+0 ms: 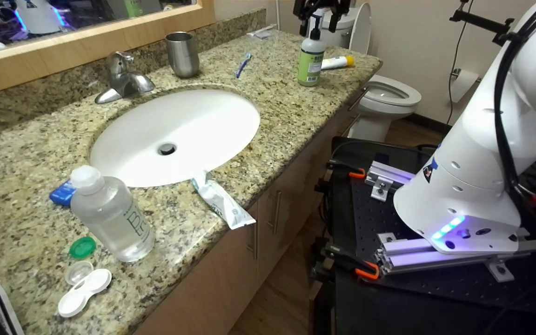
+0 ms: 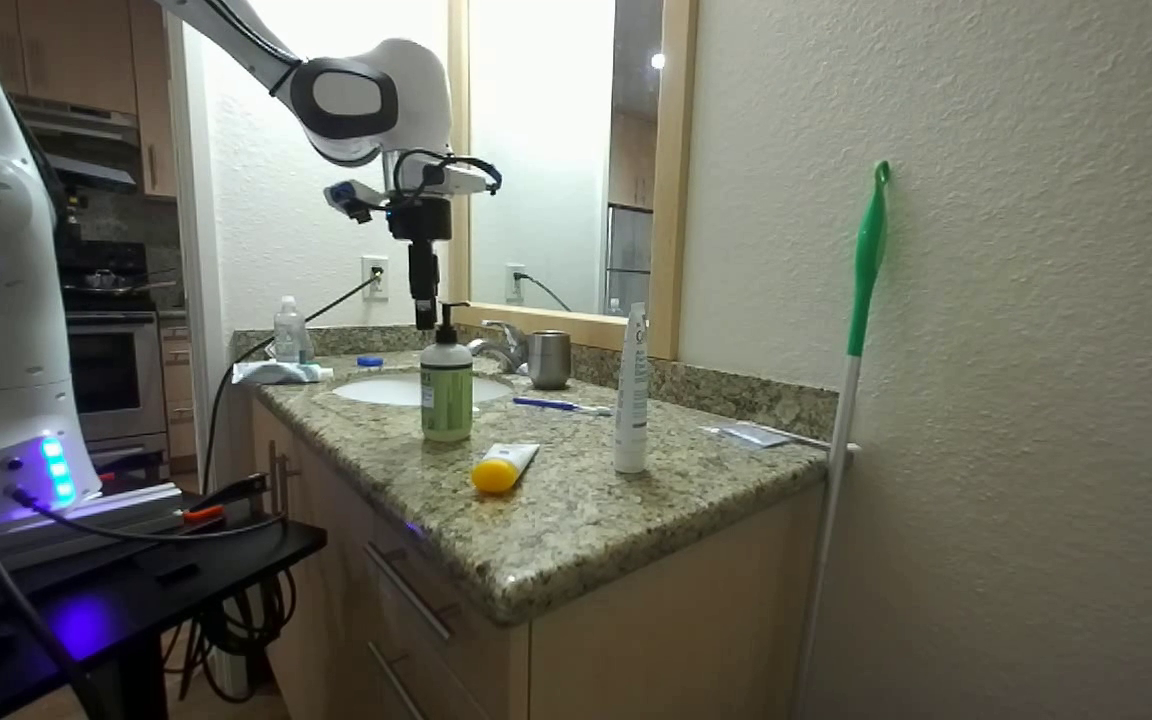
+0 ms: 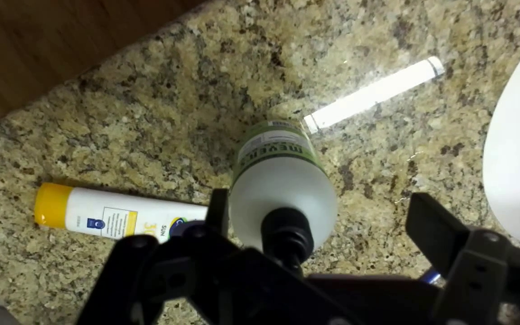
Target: Pick up the green bottle and move it to the left.
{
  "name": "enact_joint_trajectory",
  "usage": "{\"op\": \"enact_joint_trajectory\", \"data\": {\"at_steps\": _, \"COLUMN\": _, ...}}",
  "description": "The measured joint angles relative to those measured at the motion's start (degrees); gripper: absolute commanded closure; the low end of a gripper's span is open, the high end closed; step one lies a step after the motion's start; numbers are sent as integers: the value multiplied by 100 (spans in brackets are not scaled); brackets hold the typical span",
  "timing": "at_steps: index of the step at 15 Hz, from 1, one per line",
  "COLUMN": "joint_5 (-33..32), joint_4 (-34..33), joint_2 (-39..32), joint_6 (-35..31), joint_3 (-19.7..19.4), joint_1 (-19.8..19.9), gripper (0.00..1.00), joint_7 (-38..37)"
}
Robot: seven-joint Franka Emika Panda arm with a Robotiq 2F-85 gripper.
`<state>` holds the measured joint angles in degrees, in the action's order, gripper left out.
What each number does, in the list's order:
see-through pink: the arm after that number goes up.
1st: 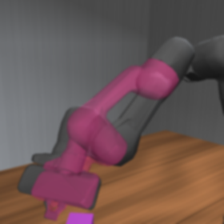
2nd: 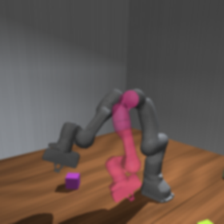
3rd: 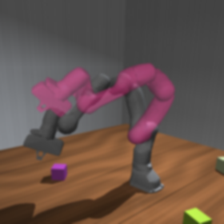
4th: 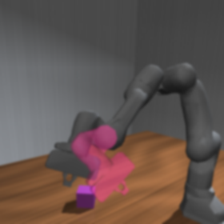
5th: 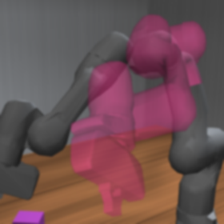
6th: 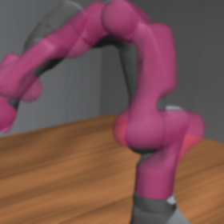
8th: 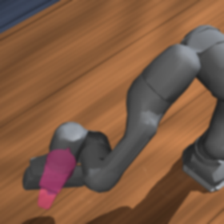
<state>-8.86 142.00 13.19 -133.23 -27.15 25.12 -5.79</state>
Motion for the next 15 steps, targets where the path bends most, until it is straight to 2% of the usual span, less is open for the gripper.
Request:
{"op": "enact_joint_trajectory", "data": {"at_steps": 4, "joint_5": 4, "joint_4": -2, "joint_2": 7, "joint_6": -380, "joint_3": -3, "joint_1": 111, "gripper": 0, "joint_7": -327}}
{"op": "enact_joint_trajectory", "data": {"at_steps": 7, "joint_5": 3, "joint_4": -4, "joint_2": 8, "joint_6": -400, "joint_3": 3, "joint_1": 133, "gripper": 0, "joint_7": -341}}
{"op": "enact_joint_trajectory", "data": {"at_steps": 8, "joint_5": 3, "joint_4": -4, "joint_2": 9, "joint_6": -400, "joint_3": 11, "joint_1": 131, "gripper": 25, "joint_7": -341}}
{"op": "enact_joint_trajectory", "data": {"at_steps": 10, "joint_5": 6, "joint_4": -4, "joint_2": 9, "joint_6": -400, "joint_3": 12, "joint_1": 132, "gripper": 32, "joint_7": -341}}
{"op": "enact_joint_trajectory", "data": {"at_steps": 15, "joint_5": -22, "joint_4": -4, "joint_2": 5, "joint_6": -401, "joint_3": 23, "joint_1": 134, "gripper": 68, "joint_7": -372}}
